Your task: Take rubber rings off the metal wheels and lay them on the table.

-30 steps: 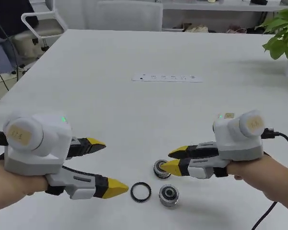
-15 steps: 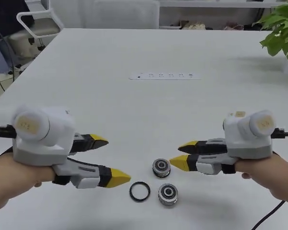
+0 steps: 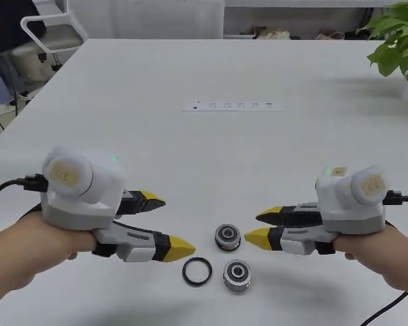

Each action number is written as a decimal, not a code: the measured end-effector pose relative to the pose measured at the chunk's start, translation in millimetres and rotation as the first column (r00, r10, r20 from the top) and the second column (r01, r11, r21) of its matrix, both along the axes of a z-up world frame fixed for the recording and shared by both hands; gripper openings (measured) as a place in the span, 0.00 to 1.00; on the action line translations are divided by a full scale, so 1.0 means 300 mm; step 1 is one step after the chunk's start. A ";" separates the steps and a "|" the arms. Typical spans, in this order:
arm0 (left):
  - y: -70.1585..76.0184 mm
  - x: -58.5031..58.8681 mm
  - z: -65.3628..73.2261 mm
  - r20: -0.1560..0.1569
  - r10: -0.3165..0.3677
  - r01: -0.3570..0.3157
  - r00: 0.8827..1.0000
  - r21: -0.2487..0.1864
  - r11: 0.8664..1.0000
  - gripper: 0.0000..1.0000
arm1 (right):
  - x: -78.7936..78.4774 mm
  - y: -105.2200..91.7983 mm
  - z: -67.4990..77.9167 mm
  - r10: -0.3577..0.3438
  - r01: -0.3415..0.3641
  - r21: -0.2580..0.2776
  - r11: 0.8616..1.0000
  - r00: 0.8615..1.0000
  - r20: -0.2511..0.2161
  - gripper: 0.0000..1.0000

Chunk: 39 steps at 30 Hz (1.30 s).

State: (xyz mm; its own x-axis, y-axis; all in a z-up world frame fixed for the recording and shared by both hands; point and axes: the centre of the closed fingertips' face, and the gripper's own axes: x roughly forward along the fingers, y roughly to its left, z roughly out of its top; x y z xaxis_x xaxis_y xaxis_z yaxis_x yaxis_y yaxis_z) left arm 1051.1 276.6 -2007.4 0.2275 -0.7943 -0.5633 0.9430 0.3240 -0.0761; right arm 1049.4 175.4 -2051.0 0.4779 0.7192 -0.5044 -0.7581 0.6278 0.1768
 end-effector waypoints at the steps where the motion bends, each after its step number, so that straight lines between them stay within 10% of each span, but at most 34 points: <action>1: -0.006 0.002 -0.004 -0.001 -0.004 0.004 1.000 0.003 1.000 0.57 | -0.002 0.001 -0.004 0.003 -0.003 -0.004 1.000 1.000 -0.001 0.27; 39: -0.190 0.000 -0.130 -0.060 -0.110 0.112 0.992 0.037 0.993 0.43 | -0.020 0.024 -0.059 0.035 -0.035 -0.024 0.999 0.999 -0.026 0.26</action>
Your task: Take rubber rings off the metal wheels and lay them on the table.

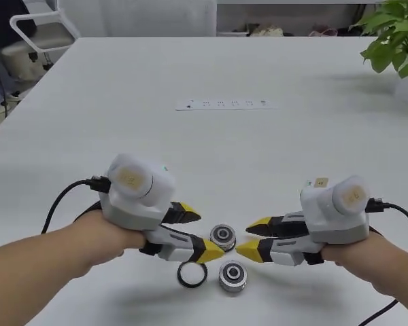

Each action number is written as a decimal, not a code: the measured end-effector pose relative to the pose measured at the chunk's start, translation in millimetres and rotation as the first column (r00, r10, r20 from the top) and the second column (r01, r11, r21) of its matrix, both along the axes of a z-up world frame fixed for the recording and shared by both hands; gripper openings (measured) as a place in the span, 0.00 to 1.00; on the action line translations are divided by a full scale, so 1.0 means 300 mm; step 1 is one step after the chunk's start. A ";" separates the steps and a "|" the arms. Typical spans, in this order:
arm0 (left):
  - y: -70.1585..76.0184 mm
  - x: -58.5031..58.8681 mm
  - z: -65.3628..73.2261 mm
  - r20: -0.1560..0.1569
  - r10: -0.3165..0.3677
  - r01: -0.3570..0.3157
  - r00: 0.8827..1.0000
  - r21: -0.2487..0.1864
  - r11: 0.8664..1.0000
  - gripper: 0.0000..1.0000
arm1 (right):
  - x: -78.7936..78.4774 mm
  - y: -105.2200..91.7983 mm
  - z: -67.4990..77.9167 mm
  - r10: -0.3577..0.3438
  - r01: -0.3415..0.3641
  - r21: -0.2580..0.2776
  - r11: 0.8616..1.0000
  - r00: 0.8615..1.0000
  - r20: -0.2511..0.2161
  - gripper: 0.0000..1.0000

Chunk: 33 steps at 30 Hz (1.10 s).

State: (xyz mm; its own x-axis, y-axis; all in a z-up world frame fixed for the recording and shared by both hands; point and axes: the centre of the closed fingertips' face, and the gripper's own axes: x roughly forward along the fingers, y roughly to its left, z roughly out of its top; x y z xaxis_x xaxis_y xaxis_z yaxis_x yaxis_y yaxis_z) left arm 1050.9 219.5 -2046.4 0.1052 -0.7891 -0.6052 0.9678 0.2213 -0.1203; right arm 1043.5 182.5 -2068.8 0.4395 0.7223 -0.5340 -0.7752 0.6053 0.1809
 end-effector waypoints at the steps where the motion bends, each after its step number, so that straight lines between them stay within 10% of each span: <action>1: -0.003 -0.001 -0.003 0.001 -0.005 0.005 1.000 0.003 1.000 0.42 | 0.000 -0.001 -0.001 -0.001 0.001 0.000 1.000 1.000 -0.001 0.26; 33: -0.066 0.014 -0.046 0.034 -0.037 0.036 0.999 0.045 0.998 0.15 | -0.002 0.000 -0.012 -0.001 0.001 0.004 1.000 1.000 -0.009 0.26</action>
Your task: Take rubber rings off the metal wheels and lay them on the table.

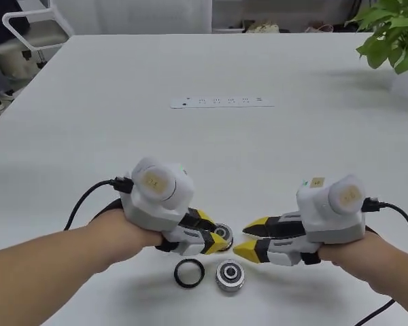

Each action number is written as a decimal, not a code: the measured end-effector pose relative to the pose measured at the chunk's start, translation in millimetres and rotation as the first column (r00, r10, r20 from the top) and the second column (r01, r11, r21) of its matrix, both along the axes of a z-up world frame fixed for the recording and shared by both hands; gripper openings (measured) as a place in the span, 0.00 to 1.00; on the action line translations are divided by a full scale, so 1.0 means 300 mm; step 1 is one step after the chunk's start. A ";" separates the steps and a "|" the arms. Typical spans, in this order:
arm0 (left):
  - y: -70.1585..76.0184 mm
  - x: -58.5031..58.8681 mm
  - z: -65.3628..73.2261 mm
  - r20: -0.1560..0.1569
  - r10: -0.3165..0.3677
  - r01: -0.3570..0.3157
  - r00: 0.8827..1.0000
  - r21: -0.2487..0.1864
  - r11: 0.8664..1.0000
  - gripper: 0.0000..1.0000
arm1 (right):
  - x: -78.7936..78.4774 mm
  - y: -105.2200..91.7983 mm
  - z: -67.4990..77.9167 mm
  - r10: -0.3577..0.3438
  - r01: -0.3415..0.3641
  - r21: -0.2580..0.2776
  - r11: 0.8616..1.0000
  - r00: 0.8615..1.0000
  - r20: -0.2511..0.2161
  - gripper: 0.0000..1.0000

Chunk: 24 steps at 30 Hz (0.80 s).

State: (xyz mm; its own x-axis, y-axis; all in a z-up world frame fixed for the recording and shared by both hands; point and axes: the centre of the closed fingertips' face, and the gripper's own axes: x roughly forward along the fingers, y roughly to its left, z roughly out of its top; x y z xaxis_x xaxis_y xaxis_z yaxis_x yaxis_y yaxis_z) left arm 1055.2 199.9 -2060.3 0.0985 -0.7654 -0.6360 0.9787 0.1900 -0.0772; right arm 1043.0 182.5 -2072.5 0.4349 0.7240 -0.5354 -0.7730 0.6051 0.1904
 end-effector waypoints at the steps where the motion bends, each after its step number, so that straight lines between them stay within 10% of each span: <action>1: 0.000 0.001 -0.001 0.003 0.001 -0.001 1.000 0.002 1.000 0.14 | 0.000 0.001 0.000 0.001 -0.001 0.000 1.000 1.000 0.000 0.26; 9: -0.001 0.006 -0.006 0.085 -0.029 0.025 0.996 0.042 0.999 0.10 | -0.003 0.012 -0.004 0.018 -0.018 -0.011 1.000 1.000 -0.001 0.25; 24: 0.000 0.008 -0.006 0.100 0.004 -0.007 0.995 0.032 0.999 0.07 | 0.011 0.052 -0.019 0.072 -0.070 -0.075 0.995 0.997 0.017 0.21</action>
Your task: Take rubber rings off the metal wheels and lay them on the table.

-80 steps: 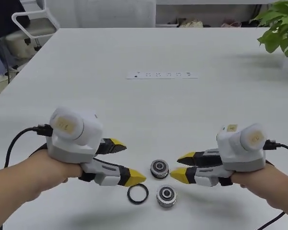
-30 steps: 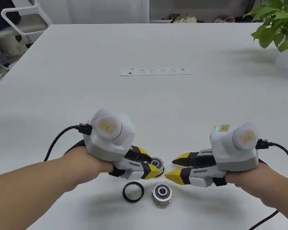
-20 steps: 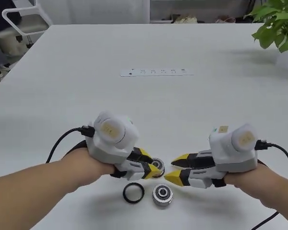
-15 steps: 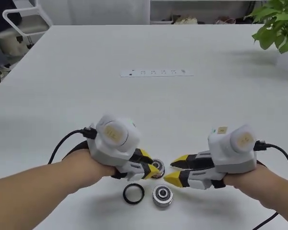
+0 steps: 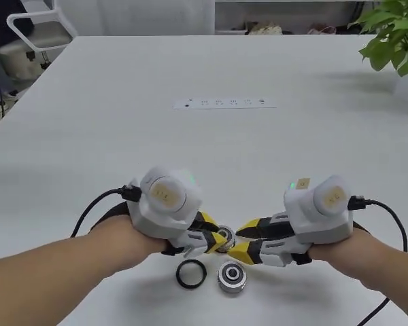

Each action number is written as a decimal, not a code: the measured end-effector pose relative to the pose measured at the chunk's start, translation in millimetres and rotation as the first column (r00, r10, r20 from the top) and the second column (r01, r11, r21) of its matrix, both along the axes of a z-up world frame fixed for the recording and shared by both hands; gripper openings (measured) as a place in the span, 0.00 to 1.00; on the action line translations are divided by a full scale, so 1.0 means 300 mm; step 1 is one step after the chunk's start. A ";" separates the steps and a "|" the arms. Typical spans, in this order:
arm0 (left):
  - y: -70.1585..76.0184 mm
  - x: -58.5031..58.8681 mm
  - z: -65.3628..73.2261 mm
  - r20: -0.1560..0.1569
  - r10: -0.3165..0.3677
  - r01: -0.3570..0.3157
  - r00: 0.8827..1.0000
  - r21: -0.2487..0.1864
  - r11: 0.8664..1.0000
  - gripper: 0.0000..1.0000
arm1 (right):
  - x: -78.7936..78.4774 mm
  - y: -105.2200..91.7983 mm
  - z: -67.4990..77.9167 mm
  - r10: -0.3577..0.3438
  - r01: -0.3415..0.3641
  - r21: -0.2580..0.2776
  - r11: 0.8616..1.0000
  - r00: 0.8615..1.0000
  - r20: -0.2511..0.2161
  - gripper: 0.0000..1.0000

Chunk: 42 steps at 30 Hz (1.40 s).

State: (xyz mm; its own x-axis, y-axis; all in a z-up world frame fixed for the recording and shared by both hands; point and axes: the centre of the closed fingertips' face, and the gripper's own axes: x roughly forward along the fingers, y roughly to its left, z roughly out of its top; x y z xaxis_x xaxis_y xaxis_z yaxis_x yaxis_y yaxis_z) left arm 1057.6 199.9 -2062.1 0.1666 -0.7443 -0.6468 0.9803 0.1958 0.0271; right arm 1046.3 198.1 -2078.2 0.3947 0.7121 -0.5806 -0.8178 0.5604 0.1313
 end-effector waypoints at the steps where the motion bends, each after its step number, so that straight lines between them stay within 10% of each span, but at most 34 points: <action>1: -0.001 -0.001 0.000 0.001 0.001 -0.001 1.000 0.000 1.000 0.07 | 0.000 0.000 -0.002 0.002 -0.002 -0.005 1.000 1.000 0.000 0.21; 24: -0.001 0.001 -0.001 0.014 0.025 -0.025 1.000 -0.010 1.000 0.07 | -0.006 -0.016 -0.008 -0.030 0.030 -0.005 1.000 0.999 -0.016 0.07; 42: 0.000 -0.001 -0.001 0.022 0.035 -0.035 0.999 -0.013 0.999 0.07 | 0.002 -0.030 -0.008 -0.138 0.149 0.086 0.985 0.983 -0.121 0.00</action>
State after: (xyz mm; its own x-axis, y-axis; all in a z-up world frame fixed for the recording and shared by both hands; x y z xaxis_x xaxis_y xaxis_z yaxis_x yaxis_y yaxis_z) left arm 1057.4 199.8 -2062.3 0.2074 -0.7456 -0.6333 0.9719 0.2307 0.0467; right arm 1047.0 189.1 -2080.6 0.4314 0.7067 -0.5607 -0.7064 0.6512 0.2772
